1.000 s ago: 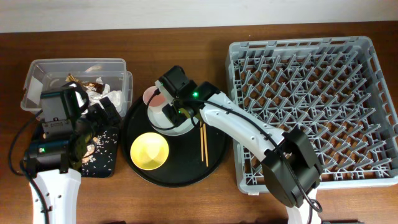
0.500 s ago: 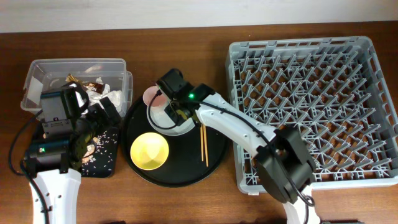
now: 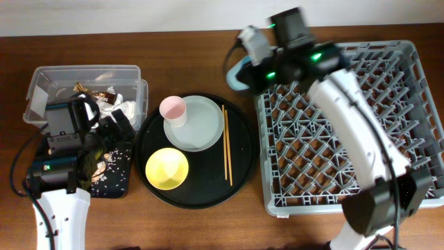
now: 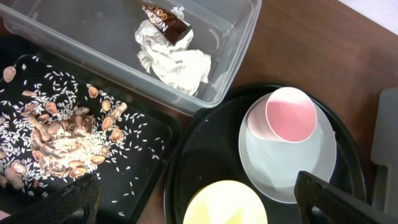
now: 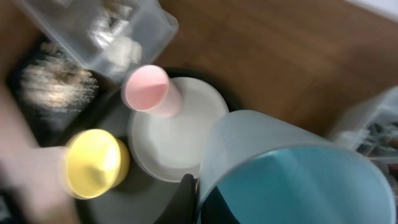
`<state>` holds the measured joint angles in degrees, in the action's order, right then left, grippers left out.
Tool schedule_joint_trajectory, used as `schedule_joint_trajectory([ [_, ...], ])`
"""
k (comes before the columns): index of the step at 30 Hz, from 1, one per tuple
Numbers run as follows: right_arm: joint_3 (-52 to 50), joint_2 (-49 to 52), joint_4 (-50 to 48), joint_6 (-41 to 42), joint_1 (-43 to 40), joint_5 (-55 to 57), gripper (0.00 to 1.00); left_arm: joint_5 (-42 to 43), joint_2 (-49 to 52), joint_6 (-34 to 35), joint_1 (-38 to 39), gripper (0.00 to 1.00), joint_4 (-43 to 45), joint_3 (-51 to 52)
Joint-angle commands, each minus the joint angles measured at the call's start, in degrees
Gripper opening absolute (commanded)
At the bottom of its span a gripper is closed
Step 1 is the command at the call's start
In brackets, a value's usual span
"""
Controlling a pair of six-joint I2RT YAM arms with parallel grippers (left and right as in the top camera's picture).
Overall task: Sort waste into correct bins and load items into the dishwasher rack
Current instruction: 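Grasp the blue cup with the right gripper and place it in the rack, then grasp the pink cup with the right gripper and place it in the rack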
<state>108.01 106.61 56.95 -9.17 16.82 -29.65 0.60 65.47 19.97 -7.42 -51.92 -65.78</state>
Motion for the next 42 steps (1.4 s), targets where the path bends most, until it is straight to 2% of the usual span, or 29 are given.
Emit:
schedule_joint_trajectory([
  [1,-2.40,5.22,0.39,-7.37,-10.40,-25.99,0.04,-0.44,-0.20,-0.07,-0.26,0.99,-0.07,-0.11],
  [3,-2.75,10.82,1.57,-11.63,-15.54,-35.60,0.04,-0.44,-0.20,-0.07,-0.26,0.99,-0.07,-0.11],
  [6,-2.97,16.13,2.58,-15.04,-17.68,-40.33,0.04,-0.44,-0.20,-0.07,-0.26,0.99,-0.07,-0.11],
  [10,-7.58,17.53,2.25,-17.59,-17.70,-39.71,0.04,-0.44,-0.20,-0.07,-0.26,0.99,-0.07,-0.11],
  [13,-8.96,17.53,6.14,-17.62,-17.92,-26.82,0.09,-0.44,-0.20,-0.07,-0.26,0.99,-0.07,-0.11],
  [16,-8.96,17.53,9.84,-18.12,-20.41,-25.97,0.13,-0.44,-0.20,-0.07,-0.26,0.99,-0.07,-0.11],
  [18,-8.96,17.53,14.53,-22.38,-22.97,-25.51,0.19,-0.44,-0.20,-0.07,-0.26,0.99,-0.07,-0.11],
  [21,-8.94,17.49,18.29,-22.38,-25.62,-25.33,0.27,-0.44,-0.20,-0.07,-0.26,0.99,-0.04,-0.11],
  [23,-8.39,15.37,21.20,-22.36,-27.89,-25.55,0.32,-0.44,-0.20,-0.07,-0.26,0.99,-0.07,-0.11],
  [26,-5.46,6.62,22.49,-19.76,-27.56,-25.53,0.33,-0.44,-0.20,-0.07,-0.26,0.99,-0.07,-0.11],
  [28,-4.37,1.31,20.31,-14.82,-23.65,-23.21,0.33,-0.44,-0.20,-0.07,-0.26,0.99,-0.07,-0.11],
  [30,-4.37,-4.98,13.68,-3.41,-12.07,-9.75,0.33,-0.44,-0.20,-0.07,-0.26,0.99,-0.07,-0.11],
  [34,-4.59,-5.42,7.23,10.56,9.64,5.77,0.36,-0.44,-0.20,-0.07,-0.26,0.99,-0.07,-0.11],
  [36,-4.59,-4.94,2.05,13.20,20.50,16.59,0.41,-0.44,-0.20,-0.07,-0.26,0.99,-0.07,-0.11],
  [38,-4.63,-4.92,4.11,18.64,25.40,26.60,0.45,-0.44,-0.20,-0.07,-0.26,0.99,-0.07,-0.11],
  [39,-5.03,-4.92,5.53,20.79,26.49,27.82,0.45,-0.44,-0.20,-0.07,-0.26,0.99,-0.07,-0.11],
  [40,-6.82,-4.90,8.50,26.40,27.56,27.93,0.45,-0.44,-0.20,-0.07,-0.26,0.99,-0.04,-0.11],
  [42,-13.44,-4.87,9.05,34.36,27.80,28.04,0.44,-0.44,-0.20,-0.07,-0.26,0.99,-0.07,-0.11],
])
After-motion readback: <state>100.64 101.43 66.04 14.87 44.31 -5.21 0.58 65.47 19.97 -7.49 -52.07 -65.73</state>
